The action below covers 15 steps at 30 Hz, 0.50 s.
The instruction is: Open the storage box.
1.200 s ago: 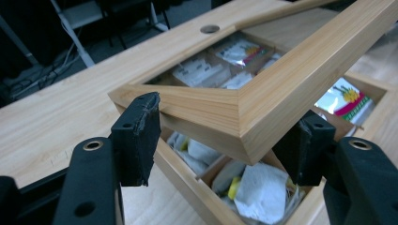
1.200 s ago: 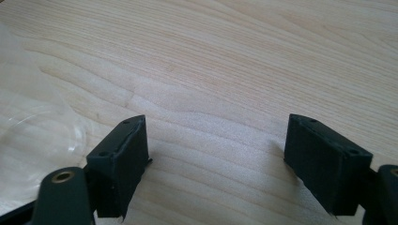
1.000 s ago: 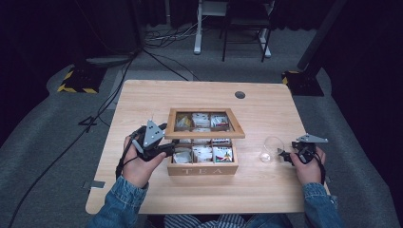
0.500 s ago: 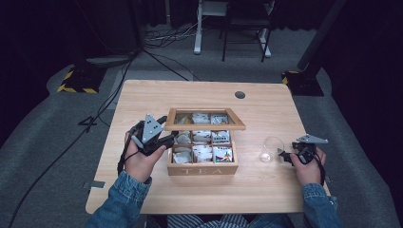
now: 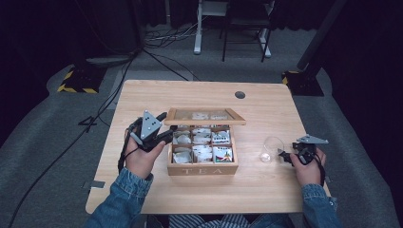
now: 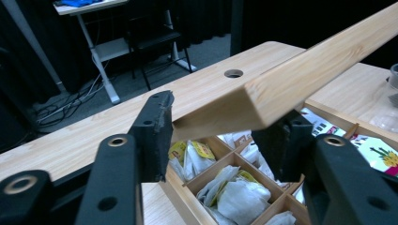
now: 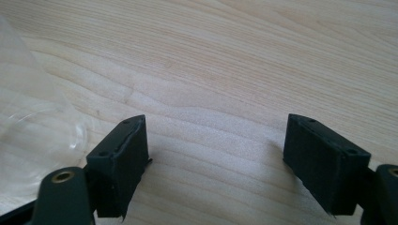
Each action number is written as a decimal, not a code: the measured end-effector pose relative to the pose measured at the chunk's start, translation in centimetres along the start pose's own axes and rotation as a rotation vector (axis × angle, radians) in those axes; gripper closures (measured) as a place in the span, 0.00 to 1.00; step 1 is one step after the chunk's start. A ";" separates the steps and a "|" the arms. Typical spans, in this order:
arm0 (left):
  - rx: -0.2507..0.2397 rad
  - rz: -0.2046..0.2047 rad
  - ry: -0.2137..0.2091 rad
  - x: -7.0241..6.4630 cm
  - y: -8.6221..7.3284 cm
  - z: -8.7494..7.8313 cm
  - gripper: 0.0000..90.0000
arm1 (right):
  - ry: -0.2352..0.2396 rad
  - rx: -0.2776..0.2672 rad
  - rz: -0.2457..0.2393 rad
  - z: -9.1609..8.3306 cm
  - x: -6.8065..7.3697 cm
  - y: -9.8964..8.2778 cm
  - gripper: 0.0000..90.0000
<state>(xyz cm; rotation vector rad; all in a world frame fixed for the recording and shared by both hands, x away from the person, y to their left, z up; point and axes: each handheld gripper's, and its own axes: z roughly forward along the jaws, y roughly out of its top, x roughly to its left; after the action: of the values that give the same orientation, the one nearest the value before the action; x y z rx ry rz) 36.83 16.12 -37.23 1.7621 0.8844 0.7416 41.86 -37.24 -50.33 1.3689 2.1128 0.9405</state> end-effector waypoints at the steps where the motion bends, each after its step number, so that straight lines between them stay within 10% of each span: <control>1: -0.001 -0.004 -0.002 0.1 0.0 0.0 0.57 | -0.001 -0.002 0.000 0.0 0.0 0.0 0.25; 15: -0.025 -0.007 0.018 0.5 0.4 0.1 0.65 | -0.001 -0.002 0.001 -0.6 0.2 -0.5 0.25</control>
<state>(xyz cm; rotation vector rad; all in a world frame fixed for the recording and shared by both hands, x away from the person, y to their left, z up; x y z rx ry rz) 37.29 16.40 -36.80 1.7320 0.8893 0.7620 41.06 -37.41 -50.35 1.3689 2.1104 0.9413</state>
